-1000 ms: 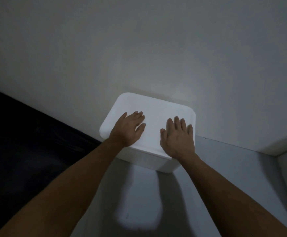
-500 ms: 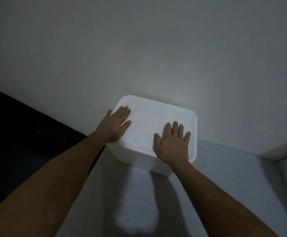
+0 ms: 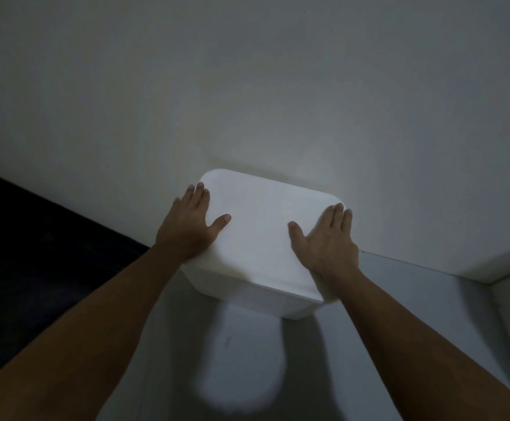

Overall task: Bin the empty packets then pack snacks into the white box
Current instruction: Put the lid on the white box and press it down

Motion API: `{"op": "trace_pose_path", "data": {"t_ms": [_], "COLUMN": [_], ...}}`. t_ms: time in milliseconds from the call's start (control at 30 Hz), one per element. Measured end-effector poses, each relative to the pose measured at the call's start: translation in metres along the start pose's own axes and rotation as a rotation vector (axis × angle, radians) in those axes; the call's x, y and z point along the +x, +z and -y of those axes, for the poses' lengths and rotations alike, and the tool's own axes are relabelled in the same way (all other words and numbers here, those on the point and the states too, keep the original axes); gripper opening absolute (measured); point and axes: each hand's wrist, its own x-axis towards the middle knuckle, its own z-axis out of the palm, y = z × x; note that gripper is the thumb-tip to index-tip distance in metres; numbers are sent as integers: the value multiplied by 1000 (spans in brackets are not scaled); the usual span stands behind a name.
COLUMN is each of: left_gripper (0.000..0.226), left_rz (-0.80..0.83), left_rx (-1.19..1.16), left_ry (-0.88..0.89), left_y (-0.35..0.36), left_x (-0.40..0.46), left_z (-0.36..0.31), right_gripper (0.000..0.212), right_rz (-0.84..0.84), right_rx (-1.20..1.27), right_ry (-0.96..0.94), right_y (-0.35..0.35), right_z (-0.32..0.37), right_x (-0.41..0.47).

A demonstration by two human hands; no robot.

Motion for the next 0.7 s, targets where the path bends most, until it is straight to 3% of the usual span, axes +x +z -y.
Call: {"op": "trace_pose_path", "data": {"t_ms": [100, 233, 333, 400, 433, 500, 567, 700], "left_gripper": [83, 91, 76, 80, 94, 133, 153, 161], "left_rz": [30, 29, -184, -302, -199, 176, 430, 491], "left_rx": [-110, -7, 28, -8, -13, 34, 182, 289], "left_ry": [-55, -17, 123, 199, 209, 210, 212, 231], "left_y": [-5, -3, -6, -5, -8, -16, -25, -18], "left_x": [2, 0, -7, -17, -22, -27, -26, -30], "left_z": [-4, -3, -8, -7, -7, -3, -5, -16], "right_gripper": [101, 96, 85, 99, 113, 133, 143, 154], "right_rz": [-14, -43, -79, 8, 93, 278, 415, 501], "right_rx": [-1, -5, -98, -145, -170, -235, -269, -327], "right_ry": [-17, -72, -272, -403, -432, -445, -460, -467], "right_y": [-3, -6, -8, -9, -11, -19, -27, -30], "right_z": [0, -4, -8, -13, -15, -19, -20, -14], "right_x": [1, -1, -11, -19, -20, -19, -17, -12]}}
